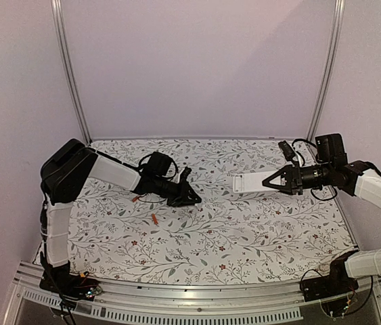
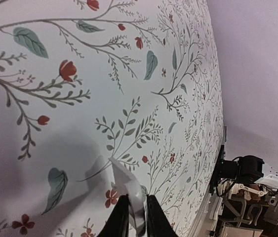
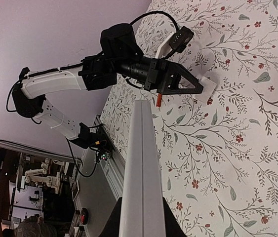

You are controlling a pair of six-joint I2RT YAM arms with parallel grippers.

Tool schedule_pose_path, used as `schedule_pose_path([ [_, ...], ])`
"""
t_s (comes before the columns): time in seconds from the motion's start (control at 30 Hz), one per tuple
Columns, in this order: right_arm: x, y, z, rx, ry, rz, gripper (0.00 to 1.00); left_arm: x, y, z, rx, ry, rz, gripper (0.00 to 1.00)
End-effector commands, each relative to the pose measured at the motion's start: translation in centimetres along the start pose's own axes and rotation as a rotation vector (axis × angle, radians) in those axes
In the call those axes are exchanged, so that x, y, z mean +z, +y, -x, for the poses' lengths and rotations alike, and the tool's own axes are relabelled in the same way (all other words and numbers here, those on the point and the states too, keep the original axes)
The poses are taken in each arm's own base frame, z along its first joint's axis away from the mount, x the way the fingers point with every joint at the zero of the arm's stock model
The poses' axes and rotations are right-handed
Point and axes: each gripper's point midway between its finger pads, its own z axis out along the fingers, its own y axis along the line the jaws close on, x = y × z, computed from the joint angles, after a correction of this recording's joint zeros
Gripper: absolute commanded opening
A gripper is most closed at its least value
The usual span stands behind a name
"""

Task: Load the batteries into the remote control
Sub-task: Place the battery cover at the center of the board.

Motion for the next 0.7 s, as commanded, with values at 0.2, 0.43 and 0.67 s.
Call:
schedule_pose_path([
  [0.2,0.3,1.1,-1.1,0.000,0.047,0.045,0.00,-2.2,3.9,-0.2,-0.082,-0.009,0.143,0.48],
  [0.43,1.3,1.3,-2.1,-0.005,0.095,0.054,0.00,-7.7,-2.3,2.2,0.189,-0.125,0.194,0.88],
  [0.67,1.8,2.8,-1.5,-0.073,0.069,0.108,0.00,-11.3,-13.2,0.1,0.515,-0.211,-0.098,0.93],
])
